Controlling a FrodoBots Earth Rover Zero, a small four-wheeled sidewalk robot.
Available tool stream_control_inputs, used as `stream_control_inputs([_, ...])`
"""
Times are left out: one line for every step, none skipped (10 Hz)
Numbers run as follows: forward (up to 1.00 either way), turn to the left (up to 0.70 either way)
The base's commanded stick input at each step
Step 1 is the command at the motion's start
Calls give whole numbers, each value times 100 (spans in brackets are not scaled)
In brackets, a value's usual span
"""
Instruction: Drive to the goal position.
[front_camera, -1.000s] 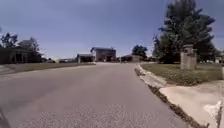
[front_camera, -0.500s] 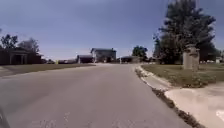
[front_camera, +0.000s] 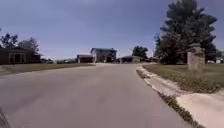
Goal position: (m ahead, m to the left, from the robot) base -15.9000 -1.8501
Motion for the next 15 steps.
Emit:
stream_control_inputs([70,0])
stream_control_inputs([70,0])
stream_control_inputs([70,0])
stream_control_inputs([70,0])
stream_control_inputs([70,0])
stream_control_inputs([70,0])
stream_control_inputs([70,0])
stream_control_inputs([70,0])
stream_control_inputs([70,0])
stream_control_inputs([70,0])
stream_control_inputs([70,0])
stream_control_inputs([70,0])
stream_control_inputs([70,0])
stream_control_inputs([70,0])
stream_control_inputs([70,0])
